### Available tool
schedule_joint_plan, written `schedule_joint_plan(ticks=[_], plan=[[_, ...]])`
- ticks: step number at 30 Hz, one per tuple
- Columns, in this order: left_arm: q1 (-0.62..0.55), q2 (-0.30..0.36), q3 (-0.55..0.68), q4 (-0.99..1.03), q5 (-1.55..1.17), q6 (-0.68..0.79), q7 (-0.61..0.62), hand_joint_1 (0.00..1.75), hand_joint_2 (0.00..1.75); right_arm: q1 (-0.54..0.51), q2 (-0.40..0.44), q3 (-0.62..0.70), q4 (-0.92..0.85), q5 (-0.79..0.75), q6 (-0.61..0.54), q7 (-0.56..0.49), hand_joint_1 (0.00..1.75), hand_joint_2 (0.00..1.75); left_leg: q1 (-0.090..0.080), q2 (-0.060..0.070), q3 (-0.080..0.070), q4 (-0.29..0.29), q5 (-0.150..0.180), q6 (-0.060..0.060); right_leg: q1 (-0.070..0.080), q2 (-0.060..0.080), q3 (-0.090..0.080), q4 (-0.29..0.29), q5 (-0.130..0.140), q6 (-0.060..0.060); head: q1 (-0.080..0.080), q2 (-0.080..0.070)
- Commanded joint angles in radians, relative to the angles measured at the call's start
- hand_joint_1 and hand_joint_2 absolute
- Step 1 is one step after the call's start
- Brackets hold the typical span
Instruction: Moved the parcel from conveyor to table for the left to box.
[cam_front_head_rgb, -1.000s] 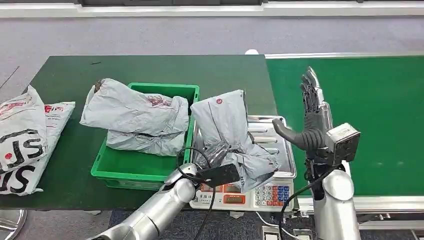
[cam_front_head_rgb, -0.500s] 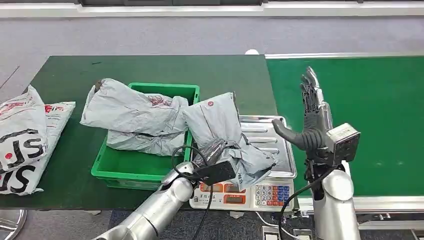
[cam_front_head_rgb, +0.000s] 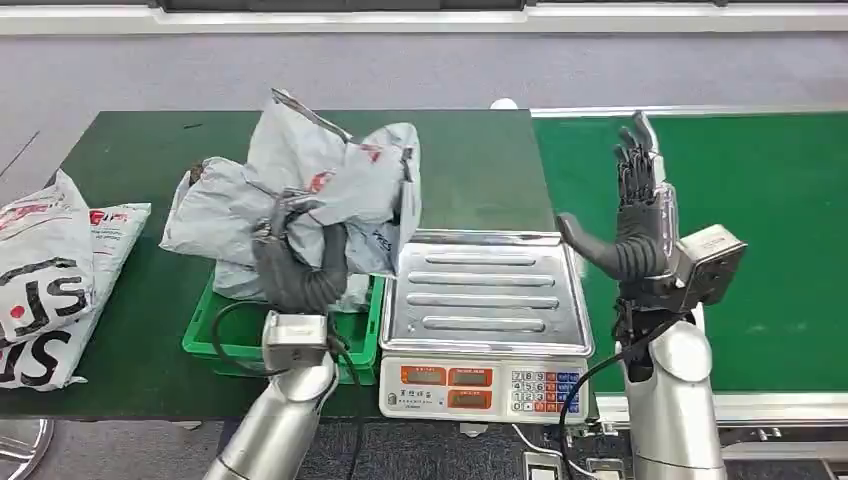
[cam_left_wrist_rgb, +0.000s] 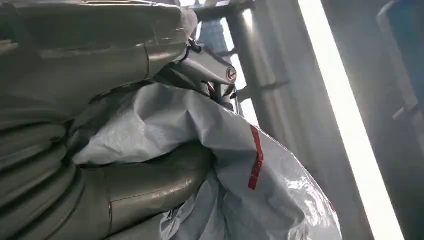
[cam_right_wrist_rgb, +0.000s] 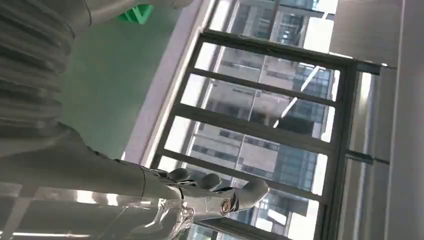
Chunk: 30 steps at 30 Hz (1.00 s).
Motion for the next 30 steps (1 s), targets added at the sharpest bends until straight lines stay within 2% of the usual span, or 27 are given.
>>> schedule_joint_plan(ticks=[1,6,9,14,15,17,20,22,25,28,30], plan=[[0.054,0.076,-0.009,-0.287,0.102,0.001,-0.069,1.75,1.75,-0.066,-0.044,0.036,0.141,-0.015,-0.018,-0.018,0.00,1.75,0.000,0.004,0.005,-0.002,-0.001,0.000,0.000,0.004,0.004,-0.003,0.000,-0.001,0.000,0.000],[0.083,0.073,0.044,-0.351,0.105,0.001,-0.069,1.75,1.75,-0.089,-0.051,0.060,0.167,-0.025,-0.024,-0.026,0.00,1.75,0.000,0.004,0.003,-0.001,-0.002,0.001,0.000,0.003,0.002,-0.001,0.000,-0.001,0.000,0.000],[0.080,0.066,0.079,-0.242,0.067,0.001,-0.069,1.75,1.75,-0.087,-0.058,0.063,0.166,-0.030,-0.041,-0.024,0.00,1.75,0.000,0.005,0.005,-0.002,-0.002,0.001,0.001,0.004,0.004,-0.003,0.001,-0.001,0.000,0.000],[0.080,0.066,0.079,-0.242,0.067,0.001,-0.069,1.75,1.75,-0.087,-0.058,0.063,0.166,-0.030,-0.041,-0.024,0.00,1.75,0.000,0.003,0.004,-0.002,-0.001,0.001,0.000,0.002,0.004,-0.002,0.000,-0.001,0.000,0.000],[0.031,0.066,0.091,0.006,0.030,0.001,-0.069,1.75,1.75,-0.063,-0.064,0.054,0.141,-0.028,-0.052,-0.022,0.00,1.75,0.000,0.003,0.005,-0.003,-0.001,0.001,0.001,0.002,0.005,-0.003,0.000,-0.001,0.000,0.000],[-0.036,0.058,0.105,0.203,0.049,-0.022,-0.065,1.75,1.75,-0.053,-0.063,0.046,0.129,-0.026,-0.055,-0.019,0.00,1.75,-0.001,-0.003,0.006,-0.003,0.000,0.001,0.000,-0.004,0.006,-0.003,0.000,0.000,0.000,0.000],[-0.113,0.057,0.065,0.419,-0.147,-0.111,0.145,1.75,1.75,-0.054,-0.045,0.037,0.133,-0.005,-0.044,-0.025,0.00,1.75,-0.001,-0.006,0.006,-0.004,0.001,0.001,-0.001,-0.007,0.007,-0.004,0.000,-0.001,0.000,0.000],[-0.144,0.048,0.045,0.521,-0.266,-0.162,0.258,1.75,1.75,-0.050,-0.029,0.033,0.130,0.010,-0.034,-0.028,0.00,1.75,0.000,-0.003,0.006,-0.003,0.001,0.001,0.000,-0.004,0.006,-0.004,0.001,-0.001,0.000,0.000],[-0.166,0.041,0.038,0.609,-0.420,-0.269,0.377,1.75,1.75,-0.061,-0.012,0.023,0.135,0.035,-0.013,-0.028,0.00,1.75,0.000,-0.001,0.005,-0.002,0.000,0.000,0.000,-0.003,0.005,-0.003,0.000,-0.001,0.000,0.000],[-0.168,0.030,0.051,0.636,-0.461,-0.384,0.365,1.75,1.75,-0.061,-0.012,0.013,0.125,0.045,0.006,-0.024,0.00,1.75,0.000,0.000,0.003,-0.001,0.000,0.000,0.000,0.000,0.002,-0.001,0.001,-0.001,0.000,0.000],[-0.166,0.027,0.052,0.635,-0.465,-0.392,0.365,1.75,1.75,-0.057,-0.013,0.010,0.122,0.045,0.008,-0.023,0.00,1.75,0.000,0.001,0.006,-0.003,0.000,0.000,0.000,0.000,0.005,-0.004,0.001,-0.002,0.000,0.000]])
